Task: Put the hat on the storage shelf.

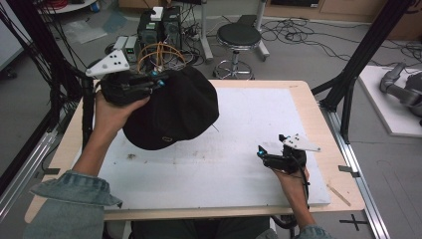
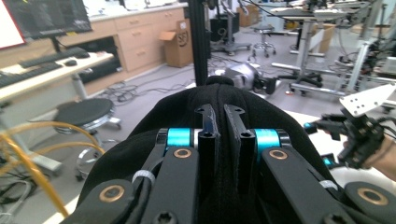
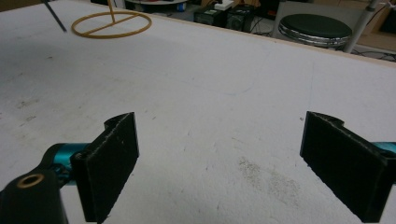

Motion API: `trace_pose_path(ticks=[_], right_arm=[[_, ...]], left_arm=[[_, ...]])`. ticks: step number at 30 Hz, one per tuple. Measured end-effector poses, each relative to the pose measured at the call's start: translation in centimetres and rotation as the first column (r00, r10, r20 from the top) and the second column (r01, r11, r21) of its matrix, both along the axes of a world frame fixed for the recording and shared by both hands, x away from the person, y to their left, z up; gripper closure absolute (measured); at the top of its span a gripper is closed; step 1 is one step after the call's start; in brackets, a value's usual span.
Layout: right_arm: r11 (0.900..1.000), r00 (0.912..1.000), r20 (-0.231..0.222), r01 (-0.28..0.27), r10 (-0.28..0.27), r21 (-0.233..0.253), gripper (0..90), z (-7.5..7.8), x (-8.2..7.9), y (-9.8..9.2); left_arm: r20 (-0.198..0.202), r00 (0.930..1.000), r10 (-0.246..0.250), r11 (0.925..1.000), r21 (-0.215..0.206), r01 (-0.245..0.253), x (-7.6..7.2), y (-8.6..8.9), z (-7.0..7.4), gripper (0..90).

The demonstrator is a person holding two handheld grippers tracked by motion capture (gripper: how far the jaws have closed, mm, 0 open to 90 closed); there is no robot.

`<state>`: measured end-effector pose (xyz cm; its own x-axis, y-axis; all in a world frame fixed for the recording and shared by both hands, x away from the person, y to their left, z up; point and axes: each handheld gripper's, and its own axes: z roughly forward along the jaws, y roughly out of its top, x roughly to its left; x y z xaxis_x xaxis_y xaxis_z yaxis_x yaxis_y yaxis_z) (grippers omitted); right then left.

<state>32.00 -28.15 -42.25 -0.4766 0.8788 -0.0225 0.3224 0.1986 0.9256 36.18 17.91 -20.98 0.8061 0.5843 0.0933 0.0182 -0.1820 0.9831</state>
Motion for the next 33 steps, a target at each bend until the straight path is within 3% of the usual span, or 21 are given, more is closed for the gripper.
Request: trace_pose_path(ticks=[7, 13, 24, 33], right_arm=[[1.000, 1.0000, -0.003, -0.002, 0.002, 0.008, 11.3, -0.1, 0.0, 0.0], [1.000, 1.0000, -0.003, -0.004, 0.004, 0.007, 11.3, -0.1, 0.0, 0.1], [1.000, 1.0000, -0.004, -0.004, 0.004, 0.009, 11.3, -0.1, 0.0, -0.1], [1.000, 1.0000, -0.006, 0.007, -0.007, 0.007, 11.3, -0.1, 0.0, -0.4]], left_arm=[[0.050, 0.9973, 0.053, 0.9984, -0.022, -0.052, 0.6, 1.7, 3.5, 84.2], [0.056, 0.9944, 0.090, 0.9954, -0.036, -0.088, 1.8, 2.8, 5.1, 84.2], [0.081, 0.9862, 0.144, 0.9887, -0.053, -0.140, 3.7, 3.7, 6.3, 84.3], [0.074, 0.9832, 0.167, 0.9848, -0.061, -0.162, 6.2, 4.0, 6.1, 84.5]])
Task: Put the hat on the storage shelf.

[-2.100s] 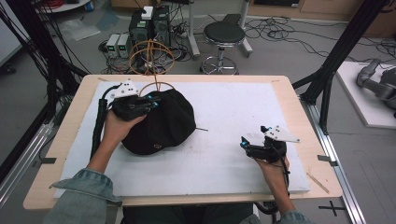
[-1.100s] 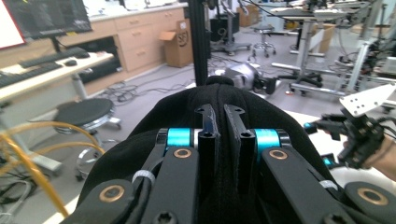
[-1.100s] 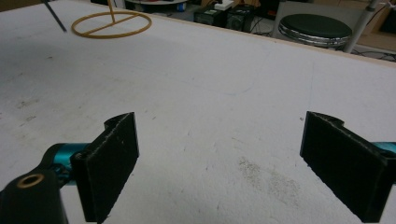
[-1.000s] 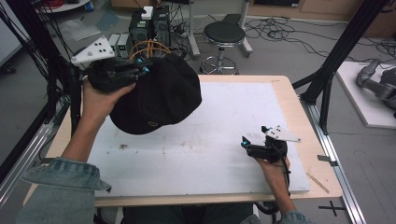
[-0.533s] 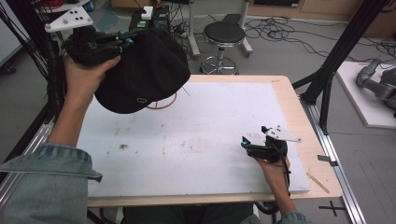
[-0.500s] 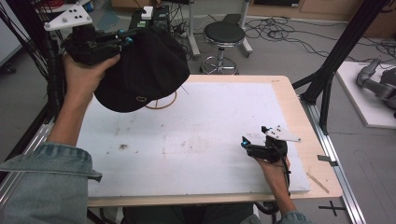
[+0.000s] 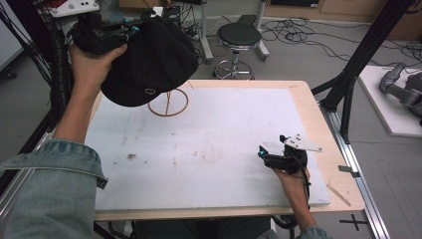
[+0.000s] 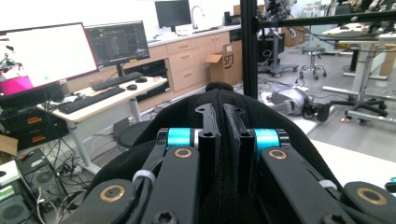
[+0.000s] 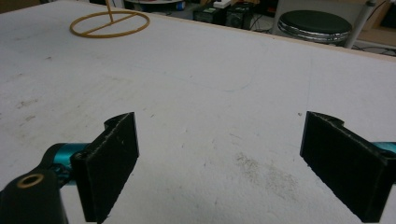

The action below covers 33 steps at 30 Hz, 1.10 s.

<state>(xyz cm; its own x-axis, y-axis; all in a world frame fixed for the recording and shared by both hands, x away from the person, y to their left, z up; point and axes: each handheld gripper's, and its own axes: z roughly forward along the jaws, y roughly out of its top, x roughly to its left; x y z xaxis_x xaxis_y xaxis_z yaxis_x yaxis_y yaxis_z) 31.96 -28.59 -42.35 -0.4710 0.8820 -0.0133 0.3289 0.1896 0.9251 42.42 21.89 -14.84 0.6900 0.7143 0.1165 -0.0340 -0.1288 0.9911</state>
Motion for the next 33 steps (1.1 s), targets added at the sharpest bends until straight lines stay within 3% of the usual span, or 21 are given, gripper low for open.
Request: trace_pose_path(ticks=[9, 22, 33], right_arm=[[0.998, 0.9992, -0.017, 0.036, -0.036, 0.056, 11.3, -0.2, -1.1, -1.4], [0.997, 0.9982, -0.019, 0.058, -0.057, 0.048, 11.3, -0.3, -2.3, -2.4], [0.999, 0.9986, -0.023, 0.049, -0.048, 0.018, 11.3, -0.4, -2.4, -2.1]], left_arm=[[-0.017, 0.9997, 0.019, 0.9997, -0.017, -0.020, 3.0, 0.7, -0.9, 84.5], [-0.070, 0.9961, 0.054, 0.9985, -0.006, -0.055, 6.4, 1.2, -3.8, 84.5], [-0.134, 0.9860, 0.100, 0.9949, 0.002, -0.100, 8.4, 1.5, -6.4, 84.3]])
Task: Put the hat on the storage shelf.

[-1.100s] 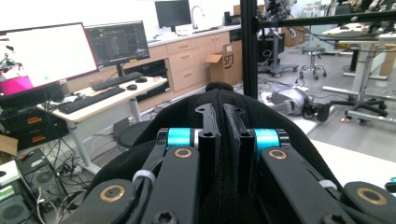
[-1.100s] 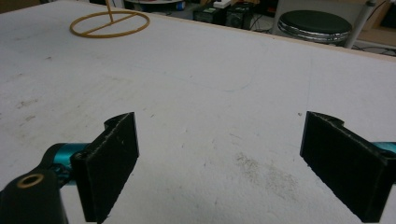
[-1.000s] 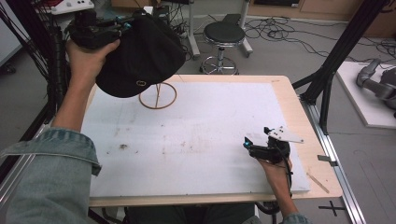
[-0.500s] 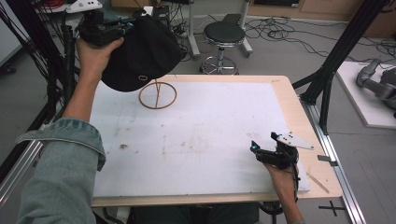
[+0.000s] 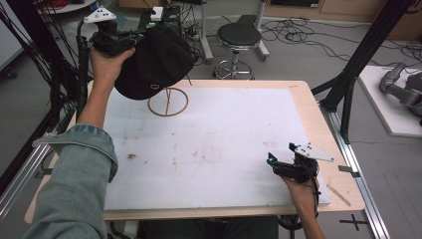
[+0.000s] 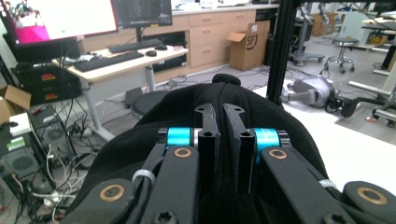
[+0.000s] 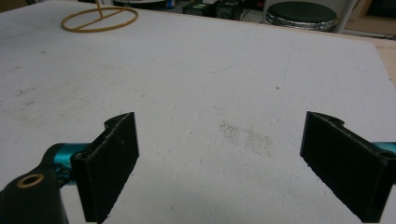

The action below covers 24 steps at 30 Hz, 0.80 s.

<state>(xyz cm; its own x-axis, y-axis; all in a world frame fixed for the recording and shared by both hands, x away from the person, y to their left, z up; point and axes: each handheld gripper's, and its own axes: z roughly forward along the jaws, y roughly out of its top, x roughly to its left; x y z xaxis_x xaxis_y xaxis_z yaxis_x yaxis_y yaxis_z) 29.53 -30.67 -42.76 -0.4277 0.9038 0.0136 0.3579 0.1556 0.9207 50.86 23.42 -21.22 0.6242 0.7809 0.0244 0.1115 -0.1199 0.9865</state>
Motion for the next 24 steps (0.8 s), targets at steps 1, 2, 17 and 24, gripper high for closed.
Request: trace_pose_path(ticks=[1, 2, 17, 24], right_arm=[[1.000, 1.0000, 0.000, 0.002, -0.002, -0.001, 11.3, 0.0, 0.0, -0.1], [1.000, 1.0000, 0.000, 0.002, -0.002, -0.001, 11.3, 0.0, 0.0, -0.1], [1.000, 0.9999, -0.010, 0.005, -0.005, 0.005, 11.3, -0.1, -0.1, -0.2], [1.000, 1.0000, -0.004, 0.008, -0.008, 0.002, 11.3, -0.1, -0.1, -0.2]], left_arm=[[-0.002, 1.0000, 0.003, 1.0000, 0.001, -0.003, 0.1, 0.0, -0.2, 84.1], [-0.003, 1.0000, 0.007, 1.0000, 0.002, -0.007, 0.3, -0.1, -0.3, 84.1], [-0.073, 0.9966, 0.037, 0.9993, 0.004, -0.037, 1.6, 0.5, -3.2, 80.2], [-0.076, 0.9962, 0.043, 0.9982, 0.045, -0.040, 1.7, 0.1, -3.8, 74.9]])
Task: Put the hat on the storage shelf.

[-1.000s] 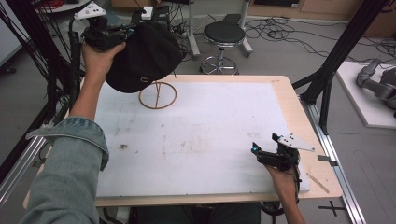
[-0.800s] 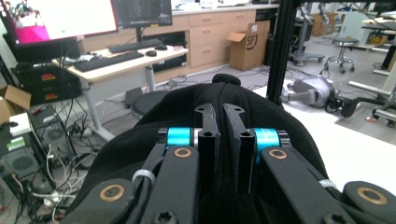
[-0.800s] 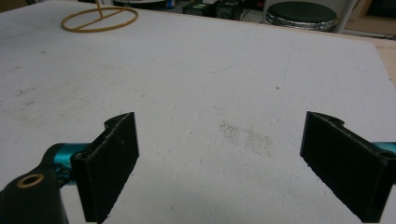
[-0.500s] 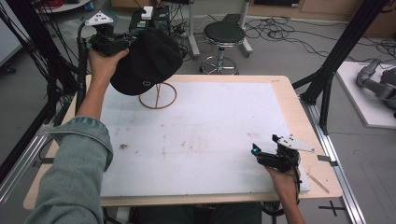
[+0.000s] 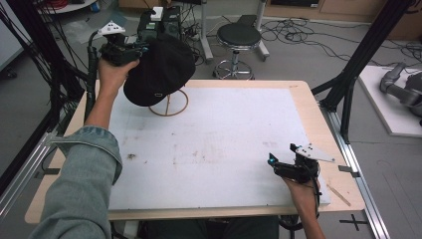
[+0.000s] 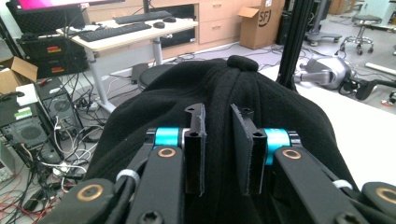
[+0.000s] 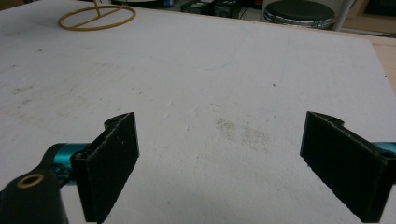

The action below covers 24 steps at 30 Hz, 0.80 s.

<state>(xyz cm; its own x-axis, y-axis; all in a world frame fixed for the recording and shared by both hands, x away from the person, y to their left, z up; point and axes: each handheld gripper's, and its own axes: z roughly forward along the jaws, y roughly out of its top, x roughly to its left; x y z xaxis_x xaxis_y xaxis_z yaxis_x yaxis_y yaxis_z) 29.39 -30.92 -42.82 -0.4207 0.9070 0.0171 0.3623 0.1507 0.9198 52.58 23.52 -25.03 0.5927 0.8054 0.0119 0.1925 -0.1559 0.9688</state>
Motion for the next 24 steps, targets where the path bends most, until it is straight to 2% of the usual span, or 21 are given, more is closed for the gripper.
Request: trace_pose_path(ticks=[6, 8, 15, 24], right_arm=[[1.000, 1.0000, -0.001, 0.001, -0.001, 0.002, 11.3, 0.0, 0.0, 0.0], [1.000, 1.0000, -0.002, -0.001, 0.001, 0.001, 11.3, 0.0, 0.0, 0.0], [1.000, 1.0000, 0.001, -0.001, 0.001, 0.002, 11.3, 0.0, 0.1, 0.0], [1.000, 1.0000, 0.001, -0.005, 0.005, 0.006, 11.3, 0.1, 0.4, 0.2]], left_arm=[[-0.015, 0.9998, 0.012, 0.9999, 0.002, -0.012, 0.1, 0.3, -0.4, 70.7], [-0.019, 0.9998, 0.004, 0.9999, -0.010, -0.004, 0.1, 0.4, -0.5, 68.3], [-0.017, 0.9999, -0.001, 0.9999, -0.013, 0.001, 0.0, 0.4, -0.7, 61.7], [-0.005, 0.9998, -0.020, 0.9991, -0.037, 0.020, -1.4, 1.3, -0.5, 54.3]])
